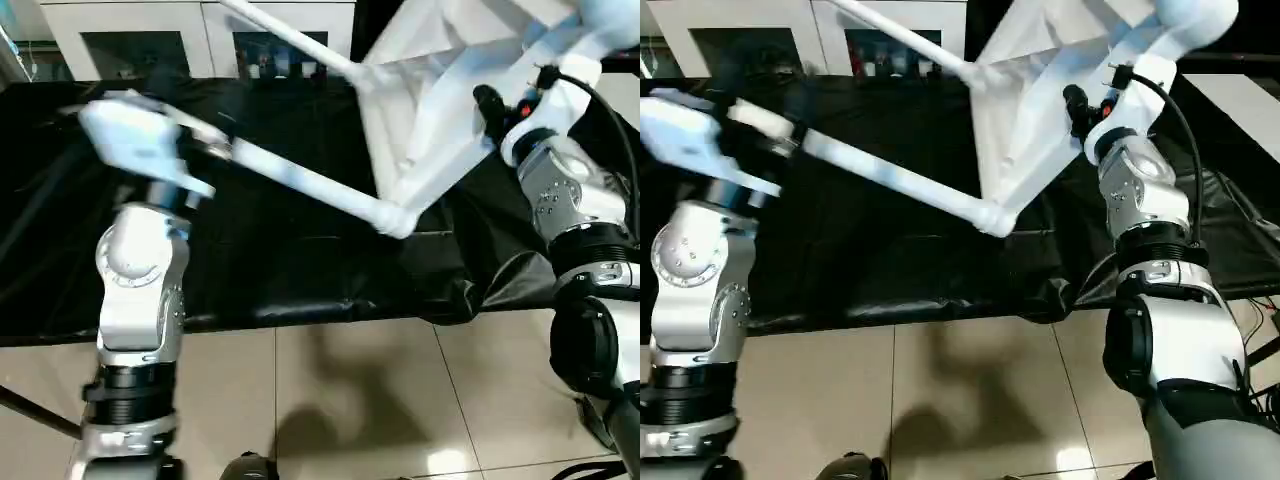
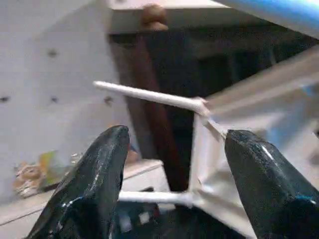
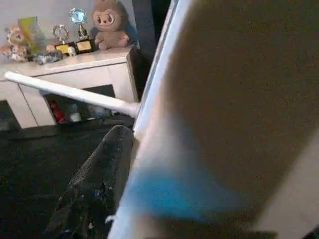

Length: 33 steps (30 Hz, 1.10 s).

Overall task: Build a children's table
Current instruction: Flip table

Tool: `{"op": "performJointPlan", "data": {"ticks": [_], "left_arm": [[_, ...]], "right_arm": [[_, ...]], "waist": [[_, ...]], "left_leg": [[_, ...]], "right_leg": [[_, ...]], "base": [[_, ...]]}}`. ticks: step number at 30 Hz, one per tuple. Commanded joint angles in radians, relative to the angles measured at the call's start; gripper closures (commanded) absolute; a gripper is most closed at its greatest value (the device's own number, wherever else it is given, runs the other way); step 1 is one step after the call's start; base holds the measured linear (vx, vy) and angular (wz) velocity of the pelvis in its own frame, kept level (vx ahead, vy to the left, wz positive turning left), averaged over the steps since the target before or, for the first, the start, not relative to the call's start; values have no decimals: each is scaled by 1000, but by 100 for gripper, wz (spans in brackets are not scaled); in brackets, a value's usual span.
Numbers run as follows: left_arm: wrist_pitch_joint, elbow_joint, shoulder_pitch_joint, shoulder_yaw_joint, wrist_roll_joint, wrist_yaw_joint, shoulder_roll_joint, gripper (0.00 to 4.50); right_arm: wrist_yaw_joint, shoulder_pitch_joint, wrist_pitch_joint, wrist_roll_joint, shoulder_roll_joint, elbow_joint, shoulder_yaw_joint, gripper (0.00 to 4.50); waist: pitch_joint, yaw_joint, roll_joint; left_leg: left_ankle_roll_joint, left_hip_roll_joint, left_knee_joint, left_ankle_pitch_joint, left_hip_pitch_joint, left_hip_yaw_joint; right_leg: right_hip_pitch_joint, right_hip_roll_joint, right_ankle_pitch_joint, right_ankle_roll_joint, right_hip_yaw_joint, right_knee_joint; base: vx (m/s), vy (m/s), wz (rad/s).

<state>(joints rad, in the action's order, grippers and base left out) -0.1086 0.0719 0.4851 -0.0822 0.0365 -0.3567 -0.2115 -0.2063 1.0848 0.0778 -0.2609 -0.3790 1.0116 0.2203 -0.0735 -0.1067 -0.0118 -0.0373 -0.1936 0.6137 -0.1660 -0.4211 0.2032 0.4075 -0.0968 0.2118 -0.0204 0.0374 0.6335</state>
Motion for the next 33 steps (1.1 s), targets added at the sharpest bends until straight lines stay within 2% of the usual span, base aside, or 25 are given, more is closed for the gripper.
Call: {"op": "performJointPlan", "data": {"ticks": [1,3,6,11,12,14,21,28,31,32,33], "left_arm": [[37,4,22,32,-29,-34,-24,106],[72,10,31,41,-27,-46,-35,106],[119,11,36,71,-39,-76,-56,106],[144,11,20,105,-53,-87,-65,106],[155,13,14,115,-58,-91,-68,106],[172,19,4,132,-64,-99,-74,106],[199,19,7,154,-73,-115,-89,106],[177,3,6,186,-89,-116,-89,106],[198,-4,6,189,-69,-117,-75,106],[202,-11,6,183,-45,-114,-55,106],[217,-7,4,179,-17,-125,-44,106]], "right_arm": [[0,-31,37,84,-30,7,-62,228],[-5,-27,40,94,-34,2,-74,230],[-13,-20,41,109,-39,7,-87,231],[-12,-15,41,121,-37,8,-93,235],[-13,-13,41,124,-37,7,-96,235],[-19,-13,42,131,-38,2,-105,238],[-60,-5,24,156,-45,14,-136,246],[-106,-16,20,178,-47,20,-161,246],[-106,-31,7,188,-39,25,-170,246],[-99,-41,-11,193,-34,26,-173,213],[-96,-45,-19,195,-32,27,-173,193]], "waist": [[77,12,14],[79,13,17],[78,15,16],[77,17,15],[79,17,20],[78,17,18],[81,18,18],[85,19,18],[86,21,17],[87,22,11],[88,22,13]], "left_leg": [[42,-29,-63,-106,42,-9],[40,-27,-62,-99,41,-8],[37,-27,-62,-107,40,-8],[28,-28,-64,-122,41,-9],[31,-29,-63,-119,42,-8],[28,-28,-64,-121,41,-8],[6,-29,-66,-140,44,-10],[12,-28,-63,-127,41,-12],[13,-27,-62,-121,40,-12],[12,-27,-62,-122,40,-12],[13,-27,-61,-122,41,-12]], "right_leg": [[-33,-27,17,219,-24,-56],[-36,-27,-5,226,-24,-55],[-36,-27,-3,232,-24,-53],[-35,-27,8,233,-24,-55],[-36,-27,-1,235,-25,-55],[-36,-27,6,232,-24,-55],[-36,-25,-15,232,-24,-54],[-43,-27,-43,241,-24,-50],[-44,-26,-60,250,-23,-49],[-44,-26,-67,253,-22,-50],[-45,-27,-71,254,-22,-49]], "base": [[0,0,0],[0,0,0],[0,0,0],[0,0,0],[0,0,0],[0,0,0],[0,0,0],[0,0,0],[0,0,0],[0,0,0],[0,0,0]]}}
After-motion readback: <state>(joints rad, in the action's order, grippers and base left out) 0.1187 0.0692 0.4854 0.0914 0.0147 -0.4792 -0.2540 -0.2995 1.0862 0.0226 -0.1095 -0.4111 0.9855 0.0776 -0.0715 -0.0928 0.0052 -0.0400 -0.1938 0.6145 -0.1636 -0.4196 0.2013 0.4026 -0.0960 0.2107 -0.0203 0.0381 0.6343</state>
